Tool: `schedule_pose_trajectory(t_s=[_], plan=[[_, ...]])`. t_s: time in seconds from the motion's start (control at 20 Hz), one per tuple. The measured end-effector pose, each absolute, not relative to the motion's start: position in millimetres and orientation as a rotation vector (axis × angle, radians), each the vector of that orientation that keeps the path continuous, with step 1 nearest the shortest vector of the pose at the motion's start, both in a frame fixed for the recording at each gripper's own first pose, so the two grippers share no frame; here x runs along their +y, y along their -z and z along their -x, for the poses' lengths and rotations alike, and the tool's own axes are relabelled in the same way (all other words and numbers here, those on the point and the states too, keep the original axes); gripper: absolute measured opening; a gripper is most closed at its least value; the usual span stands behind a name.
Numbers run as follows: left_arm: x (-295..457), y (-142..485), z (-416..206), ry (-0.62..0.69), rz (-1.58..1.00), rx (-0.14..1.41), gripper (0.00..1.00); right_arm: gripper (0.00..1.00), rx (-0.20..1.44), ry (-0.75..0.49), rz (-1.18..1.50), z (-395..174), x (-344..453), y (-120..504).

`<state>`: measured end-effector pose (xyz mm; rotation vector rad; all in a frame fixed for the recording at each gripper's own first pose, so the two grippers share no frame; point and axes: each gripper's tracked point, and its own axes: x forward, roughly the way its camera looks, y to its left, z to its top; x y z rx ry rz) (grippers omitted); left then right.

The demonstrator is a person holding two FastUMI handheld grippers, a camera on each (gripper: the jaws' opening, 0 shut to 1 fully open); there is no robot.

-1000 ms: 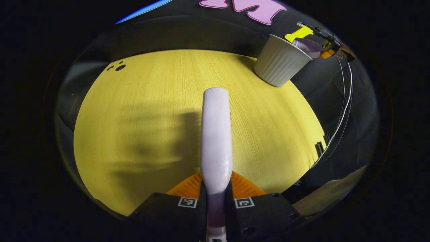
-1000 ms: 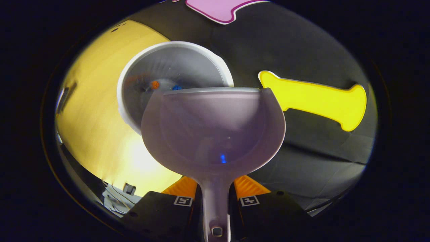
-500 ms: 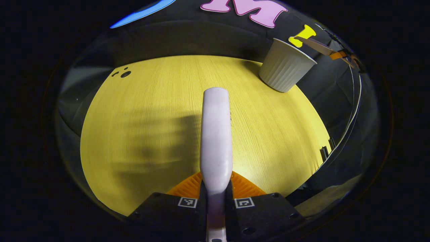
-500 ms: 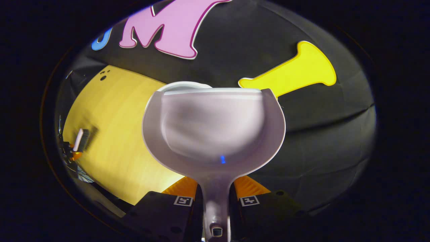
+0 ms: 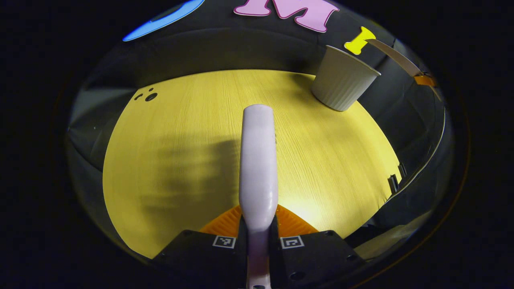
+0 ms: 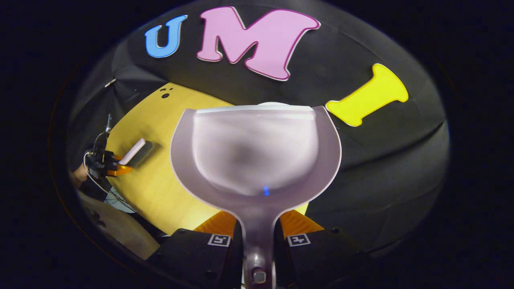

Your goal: Pick up the small broom and dustpan from the desktop, sweep the trash into the dustpan with the broom, and then empty the trash into the garbage bin.

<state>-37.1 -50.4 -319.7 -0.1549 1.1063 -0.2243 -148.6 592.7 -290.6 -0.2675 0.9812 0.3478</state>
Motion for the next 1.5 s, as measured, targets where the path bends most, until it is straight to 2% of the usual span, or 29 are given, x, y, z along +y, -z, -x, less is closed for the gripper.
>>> schedule_pose_trajectory(t_s=[0.05,0.25,0.3,0.35,0.4,0.45,0.6,0.65,0.7,0.75,0.8,0.85,0.9,1.0,1.05,1.15,1.25,1.3,1.35,1.4,1.5], plan=[[-50,320,36,0.219,0.151,1.107,0.26,0.36,0.971,-0.368,0.258,158,605,296],[-49,322,34,0.203,0.142,1.111,0.26,0.36,0.979,-0.446,0.2,209,660,325],[-49,324,33,0.199,0.138,1.11,0.26,0.33,0.995,-0.466,0.192,224,672,337],[-48,325,33,0.195,0.131,1.112,0.26,0.36,1.017,-0.473,0.177,235,683,350],[-47,327,33,0.193,0.121,1.115,0.26,0.33,1.046,-0.478,0.161,246,690,365],[-46,329,32,0.192,0.108,1.118,0.26,0.36,1.076,-0.475,0.148,255,694,381],[-47,336,30,0.191,0.073,1.123,0.26,0.36,1.138,-0.455,0.122,272,697,427],[-47,339,30,0.188,0.06,1.131,0.26,0.33,1.157,-0.441,0.104,274,697,441],[-47,343,29,0.181,0.043,1.139,0.26,0.36,1.176,-0.426,0.079,280,698,454],[-47,347,27,0.175,0.025,1.147,0.26,0.33,1.199,-0.418,0.046,286,701,466],[-46,352,26,0.176,0.013,1.154,0.25,0.36,1.214,-0.418,0.017,292,708,480],[-46,357,25,0.18,0.004,1.154,0.24,0.33,1.228,-0.415,0.003,296,708,487],[-44,361,25,0.181,-0.006,1.159,0.26,0.4,1.239,-0.406,0.008,300,706,492],[-42,370,23,0.182,-0.029,1.166,0.26,0.36,1.24,-0.388,0.045,303,704,506],[-41,375,23,0.181,-0.041,1.176,0.26,0.4,1.246,-0.38,0.053,303,704,508],[-40,381,21,0.173,-0.065,1.188,0.27,0.32,1.259,-0.372,0.042,303,706,505],[-39,383,22,0.168,-0.079,1.201,0.27,0.41,1.256,-0.363,0.037,302,705,504],[-40,384,25,0.166,-0.081,1.21,0.28,0.37,1.26,-0.361,0.041,303,705,505],[-41,385,25,0.165,-0.082,1.217,0.28,0.37,1.265,-0.359,0.046,302,705,505],[-39,385,26,0.164,-0.08,1.22,0.27,0.41,1.269,-0.357,0.05,303,705,505],[-35,377,25,0.157,-0.09,1.212,0.32,0.37,1.277,-0.366,0.048,304,706,503]])
